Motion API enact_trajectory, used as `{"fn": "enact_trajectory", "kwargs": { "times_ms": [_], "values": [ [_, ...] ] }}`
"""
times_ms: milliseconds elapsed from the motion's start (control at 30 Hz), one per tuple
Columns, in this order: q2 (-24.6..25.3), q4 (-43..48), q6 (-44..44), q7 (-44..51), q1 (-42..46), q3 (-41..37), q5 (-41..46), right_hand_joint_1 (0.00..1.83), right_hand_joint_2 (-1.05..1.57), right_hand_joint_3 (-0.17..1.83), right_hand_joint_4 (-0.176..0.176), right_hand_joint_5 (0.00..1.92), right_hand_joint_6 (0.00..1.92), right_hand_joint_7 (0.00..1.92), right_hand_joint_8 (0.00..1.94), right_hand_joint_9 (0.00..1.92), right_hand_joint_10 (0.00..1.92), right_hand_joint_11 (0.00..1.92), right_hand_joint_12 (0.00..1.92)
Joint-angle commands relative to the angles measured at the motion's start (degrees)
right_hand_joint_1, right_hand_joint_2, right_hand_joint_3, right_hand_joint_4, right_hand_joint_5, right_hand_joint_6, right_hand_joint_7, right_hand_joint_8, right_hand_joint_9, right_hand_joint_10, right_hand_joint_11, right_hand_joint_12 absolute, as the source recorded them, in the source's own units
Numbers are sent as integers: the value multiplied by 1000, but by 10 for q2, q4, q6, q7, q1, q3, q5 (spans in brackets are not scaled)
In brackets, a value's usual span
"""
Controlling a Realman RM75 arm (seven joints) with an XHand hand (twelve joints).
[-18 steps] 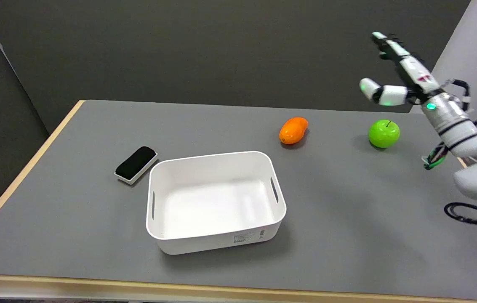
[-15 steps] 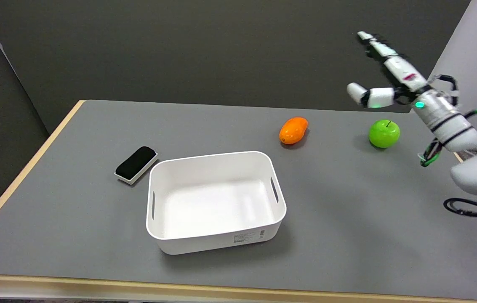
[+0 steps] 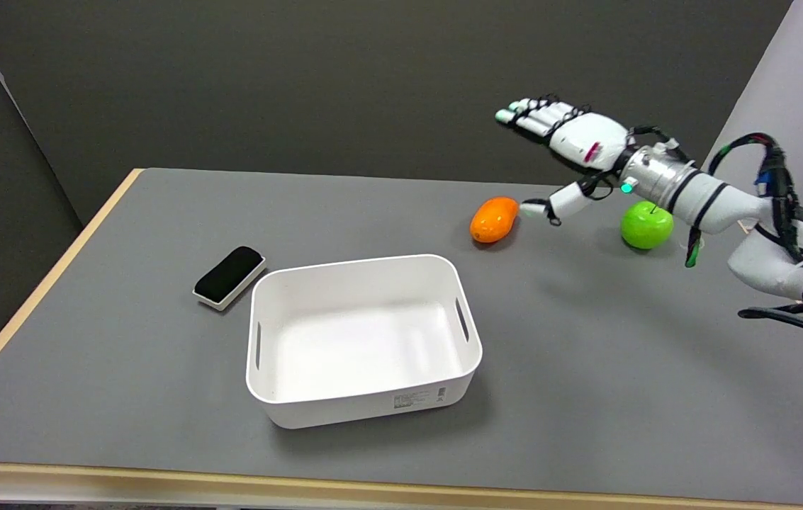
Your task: Pick up mango.
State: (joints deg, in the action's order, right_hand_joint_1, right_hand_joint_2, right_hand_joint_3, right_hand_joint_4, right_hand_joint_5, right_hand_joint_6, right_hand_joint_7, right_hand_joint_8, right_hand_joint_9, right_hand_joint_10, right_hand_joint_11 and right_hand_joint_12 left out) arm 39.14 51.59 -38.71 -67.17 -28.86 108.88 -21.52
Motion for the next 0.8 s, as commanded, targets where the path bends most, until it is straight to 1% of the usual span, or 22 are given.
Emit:
{"fn": "enact_trajectory", "kwargs": {
  "times_ms": [33, 100, 167, 300, 433, 533, 600, 633, 667, 700, 800],
  "values": [
    [-11, 76, 100, 54, -24, 108, -123, 748, 607, 619, 40, -1, -1, -1, -1, -1, -1, -1, -1],
    [-11, 65, 98, 54, -42, 135, -123, 756, 615, 609, 39, -1, -1, -1, -1, -1, -1, -1, -1],
    [-11, 45, 98, 54, -80, 184, -120, 767, 619, 603, 39, -1, -1, -1, -1, -1, -1, -1, -1],
    [-5, 6, 90, 54, -135, 252, -120, 794, 632, 605, 37, -1, -1, -1, -1, -1, -1, -1, -1],
    [9, -31, 71, 67, -163, 278, -111, 805, 640, 624, 36, -1, -1, -1, -1, -1, -1, -1, -1],
    [22, -71, 51, 111, -173, 293, -76, 809, 645, 635, 40, -1, -1, -1, -1, -1, -1, -1, -1],
    [29, -101, 43, 133, -176, 289, -60, 812, 648, 638, 41, -1, -1, -1, -1, -1, -1, -1, -1],
    [32, -89, 35, 128, -177, 302, -53, 812, 649, 639, 41, -1, -1, -1, -1, -1, -1, -1, -1],
    [42, -27, 7, 91, -183, 358, -30, 813, 649, 640, 40, -1, -1, -1, -1, -1, -1, -1, -1],
    [36, -119, 42, 143, -177, 292, -48, 813, 649, 641, 40, -1, -1, -1, -1, -1, -1, -1, -1],
    [44, -146, 47, 154, -177, 290, -45, 812, 653, 658, 39, -1, -1, -1, -1, -1, -1, -1, -1]
  ]
}}
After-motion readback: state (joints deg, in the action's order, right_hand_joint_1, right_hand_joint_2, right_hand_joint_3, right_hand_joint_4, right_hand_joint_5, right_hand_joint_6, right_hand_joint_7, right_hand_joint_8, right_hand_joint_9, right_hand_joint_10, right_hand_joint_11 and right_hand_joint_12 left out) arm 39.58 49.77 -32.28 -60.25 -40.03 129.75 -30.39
